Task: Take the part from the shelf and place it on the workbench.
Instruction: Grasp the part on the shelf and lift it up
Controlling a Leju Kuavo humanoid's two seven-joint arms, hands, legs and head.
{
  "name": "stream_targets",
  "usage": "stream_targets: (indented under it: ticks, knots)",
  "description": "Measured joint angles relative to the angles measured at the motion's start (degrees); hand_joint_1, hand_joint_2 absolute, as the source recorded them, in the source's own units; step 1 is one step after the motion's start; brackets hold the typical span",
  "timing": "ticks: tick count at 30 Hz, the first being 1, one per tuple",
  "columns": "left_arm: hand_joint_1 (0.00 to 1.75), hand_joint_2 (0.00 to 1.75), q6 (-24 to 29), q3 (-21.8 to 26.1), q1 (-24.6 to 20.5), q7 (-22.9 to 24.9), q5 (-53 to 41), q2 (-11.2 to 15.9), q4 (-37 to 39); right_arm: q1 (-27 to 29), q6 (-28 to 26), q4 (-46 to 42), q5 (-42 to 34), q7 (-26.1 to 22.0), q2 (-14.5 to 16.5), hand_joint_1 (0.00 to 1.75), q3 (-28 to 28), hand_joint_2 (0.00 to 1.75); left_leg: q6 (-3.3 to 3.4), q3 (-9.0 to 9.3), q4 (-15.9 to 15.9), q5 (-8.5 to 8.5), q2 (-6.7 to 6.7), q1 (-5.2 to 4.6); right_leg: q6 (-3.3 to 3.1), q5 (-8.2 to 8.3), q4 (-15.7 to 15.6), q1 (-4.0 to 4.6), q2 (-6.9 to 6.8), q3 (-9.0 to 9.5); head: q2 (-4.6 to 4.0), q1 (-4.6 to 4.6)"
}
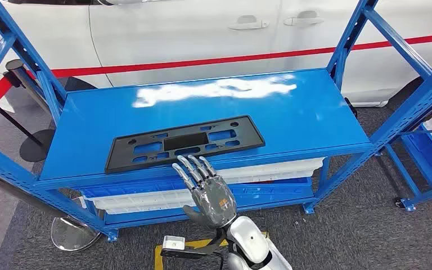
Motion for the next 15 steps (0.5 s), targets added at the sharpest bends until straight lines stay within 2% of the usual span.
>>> stream_targets:
  ticks: [2,4,5,6,8,9,10,11,14,15]
  knots:
    - [0.0,0.0,0.0,0.15,0.01,0.01,-0.01,0.04,-0.01,-0.21,-0.04,0.61,0.0,0.0,0.41,0.0,0.01,1.75,-0.31,-1.95,4.21,-2.18,-0.01,0.22,-0.07,0.01,0.01,0.01,-0.02,-0.04,0.0,0.0]
    - [0.0,0.0,-0.05,0.34,0.1,0.03,-0.02,0.1,-0.02,-0.45,-0.06,1.69,-0.07,0.03,0.91,0.0,0.0,1.75,-0.91,-5.26,11.18,-5.07,-0.02,0.68,-0.14,-0.02,0.1,0.0,-0.04,-0.12,0.01,0.0]
    - [0.0,0.0,-0.15,0.4,0.15,0.03,-0.05,0.13,-0.02,-0.49,-0.03,2.17,-0.17,0.17,1.01,0.0,0.0,1.75,-1.2,-6.04,12.7,-5.14,-0.02,0.95,-0.1,-0.08,0.19,-0.04,-0.03,-0.13,0.01,0.01]
    - [0.0,0.0,-0.33,0.46,0.19,0.03,-0.19,0.18,-0.02,-0.57,-0.01,2.72,-0.34,0.46,1.1,0.0,0.0,1.75,-1.47,-5.73,11.95,-4.07,-0.01,1.23,0.02,-0.18,0.33,-0.13,0.02,-0.14,0.0,0.0]
    - [0.0,0.0,-0.83,0.66,0.13,-0.05,-0.78,0.34,-0.04,-0.92,-0.38,4.51,-0.96,1.12,1.46,0.0,-0.08,1.75,-1.96,-2.56,5.13,-0.2,0.0,1.79,0.54,-0.55,0.86,-0.41,0.18,-0.14,0.0,-0.01]
    - [0.0,0.0,-1.14,0.79,0.06,-0.1,-1.26,0.41,-0.06,-1.2,-0.96,5.84,-1.45,1.24,1.75,0.0,-0.27,1.75,-2.05,-0.88,1.6,1.15,-0.1,1.83,0.92,-0.79,1.25,-0.44,0.28,-0.23,0.0,-0.08]
    - [0.0,0.0,-1.43,0.97,-0.05,-0.15,-1.71,0.43,-0.09,-1.47,-1.73,7.29,-2.03,1.08,2.1,0.0,-0.62,1.75,-1.83,0.24,-0.82,1.87,-0.24,1.81,1.31,-0.96,1.54,-0.41,0.34,-0.36,0.01,-0.09]
    - [0.0,0.0,-1.69,1.19,-0.14,-0.17,-2.11,0.44,-0.11,-1.65,-2.51,8.61,-2.58,0.82,2.41,0.0,-1.08,1.75,-1.48,0.67,-1.88,1.89,-0.39,1.69,1.68,-1.06,1.7,-0.31,0.37,-0.48,0.0,-0.1]
    - [0.0,0.0,-2.47,1.83,-0.2,-0.24,-3.04,0.44,-0.15,-1.83,-3.86,11.35,-4.05,-0.02,3.05,0.0,-2.53,1.75,0.03,0.68,-2.1,1.83,-0.57,1.52,2.67,-1.21,1.7,-0.38,0.37,-0.48,0.0,-0.1]
    - [0.0,0.0,-2.68,1.93,-0.2,-0.26,-3.29,0.45,-0.15,-1.87,-3.96,11.81,-4.35,-0.14,3.16,0.0,-2.9,1.75,0.51,0.77,-2.23,1.88,-0.57,1.57,2.93,-1.74,2.49,-0.52,0.33,-0.78,0.0,-0.04]
